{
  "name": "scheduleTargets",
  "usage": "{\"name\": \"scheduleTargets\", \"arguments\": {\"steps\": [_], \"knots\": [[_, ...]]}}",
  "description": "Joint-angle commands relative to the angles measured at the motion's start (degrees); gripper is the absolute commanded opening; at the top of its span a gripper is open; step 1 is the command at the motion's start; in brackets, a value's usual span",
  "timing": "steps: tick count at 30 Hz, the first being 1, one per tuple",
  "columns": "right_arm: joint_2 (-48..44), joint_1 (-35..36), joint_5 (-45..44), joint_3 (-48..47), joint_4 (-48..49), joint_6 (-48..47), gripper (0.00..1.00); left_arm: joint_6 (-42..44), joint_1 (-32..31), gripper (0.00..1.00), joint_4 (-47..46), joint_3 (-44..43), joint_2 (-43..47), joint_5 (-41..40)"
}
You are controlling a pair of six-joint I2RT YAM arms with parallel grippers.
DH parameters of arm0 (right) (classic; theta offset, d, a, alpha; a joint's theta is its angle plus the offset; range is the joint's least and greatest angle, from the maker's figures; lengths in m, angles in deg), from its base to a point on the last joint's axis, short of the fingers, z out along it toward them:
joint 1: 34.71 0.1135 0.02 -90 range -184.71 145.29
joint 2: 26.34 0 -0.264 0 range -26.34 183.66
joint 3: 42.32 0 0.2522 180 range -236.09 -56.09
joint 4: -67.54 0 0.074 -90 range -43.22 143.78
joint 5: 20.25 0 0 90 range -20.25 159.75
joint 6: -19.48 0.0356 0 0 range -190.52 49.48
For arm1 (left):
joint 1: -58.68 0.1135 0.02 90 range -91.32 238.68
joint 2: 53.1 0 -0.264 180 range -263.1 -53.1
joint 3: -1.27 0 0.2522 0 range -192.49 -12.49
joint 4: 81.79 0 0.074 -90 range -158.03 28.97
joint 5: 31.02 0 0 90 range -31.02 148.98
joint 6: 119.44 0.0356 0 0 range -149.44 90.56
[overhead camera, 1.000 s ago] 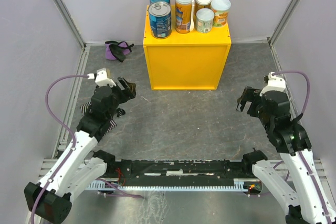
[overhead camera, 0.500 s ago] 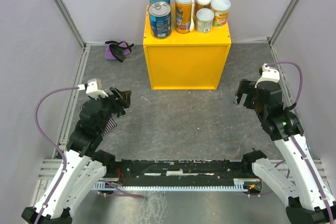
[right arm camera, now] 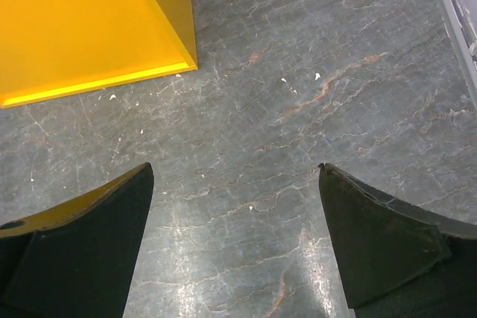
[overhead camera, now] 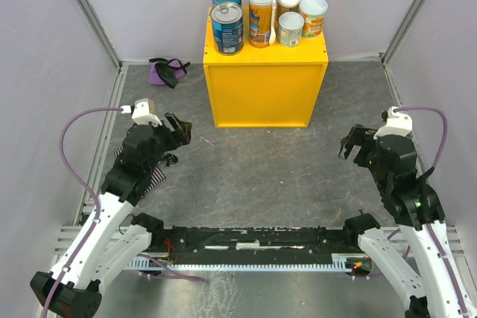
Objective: Place and organize the canned foods onto the counter
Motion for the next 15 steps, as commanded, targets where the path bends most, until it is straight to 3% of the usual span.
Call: {"name": "scheduleTargets", "arguments": {"steps": [1,15], "knots": [[-0.8,0.3,-0.9,-0.9,-0.6,0.9,0.99,1.6,0.2,0.83,-2.8,-0.6,1.6,1.0],[8.3,0.3,-9.8,-5.9,-2.1,8.3,0.99,-0.6,0.2,0.83,5.3,5.0,15.9,-1.1]]}}
